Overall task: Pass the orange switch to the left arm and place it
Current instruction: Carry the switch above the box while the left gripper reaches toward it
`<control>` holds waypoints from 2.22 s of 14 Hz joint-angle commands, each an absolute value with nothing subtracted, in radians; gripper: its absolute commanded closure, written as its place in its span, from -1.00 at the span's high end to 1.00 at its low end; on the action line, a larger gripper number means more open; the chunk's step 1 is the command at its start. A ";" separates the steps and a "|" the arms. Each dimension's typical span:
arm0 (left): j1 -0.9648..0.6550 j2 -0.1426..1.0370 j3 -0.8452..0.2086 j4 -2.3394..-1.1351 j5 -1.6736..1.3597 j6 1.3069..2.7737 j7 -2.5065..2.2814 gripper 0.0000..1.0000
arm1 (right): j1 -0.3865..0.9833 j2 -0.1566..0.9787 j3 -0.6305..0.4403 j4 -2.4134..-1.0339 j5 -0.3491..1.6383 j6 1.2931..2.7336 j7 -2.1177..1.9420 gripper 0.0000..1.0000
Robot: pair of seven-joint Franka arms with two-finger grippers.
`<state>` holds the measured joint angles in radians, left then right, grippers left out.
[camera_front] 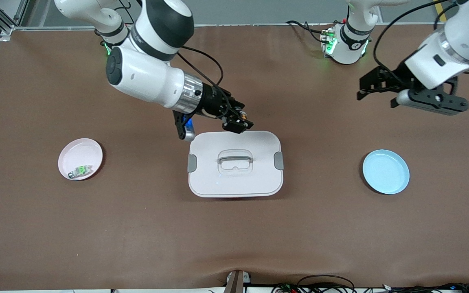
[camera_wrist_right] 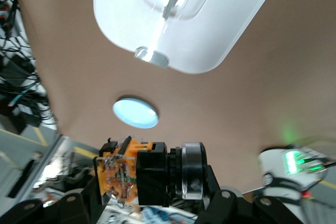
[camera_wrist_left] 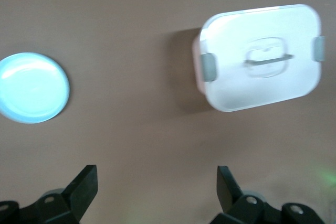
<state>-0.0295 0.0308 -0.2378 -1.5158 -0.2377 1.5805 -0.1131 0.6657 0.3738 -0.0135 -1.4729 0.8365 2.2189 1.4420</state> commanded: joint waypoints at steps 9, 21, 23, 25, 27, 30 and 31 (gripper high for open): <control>-0.028 0.015 -0.344 -1.738 -0.535 1.905 -0.094 1.00 | 0.770 0.495 -0.025 -1.374 0.894 2.387 1.591 0.02; -0.020 -0.031 -0.347 -1.963 -0.951 2.083 0.250 0.67 | 0.779 0.500 -0.026 -1.374 0.890 2.388 1.586 0.03; -0.018 -0.031 -0.386 -1.994 -1.008 2.175 0.268 0.66 | 0.778 0.500 -0.026 -1.374 0.890 2.388 1.583 0.03; -0.021 -0.025 -0.409 -2.008 -1.046 2.239 0.270 0.65 | 0.778 0.500 -0.026 -1.374 0.888 2.388 1.582 0.03; -0.021 -0.023 -0.420 -2.016 -1.049 2.258 0.270 0.58 | 0.778 0.500 -0.026 -1.374 0.888 2.388 1.580 0.03; -0.023 -0.017 -0.428 -2.020 -1.049 2.279 0.270 0.51 | 0.778 0.502 -0.026 -1.374 0.887 2.388 1.577 0.03; -0.023 -0.014 -0.434 -2.022 -1.051 2.295 0.270 0.50 | 0.778 0.503 -0.026 -1.376 0.885 2.387 1.575 0.03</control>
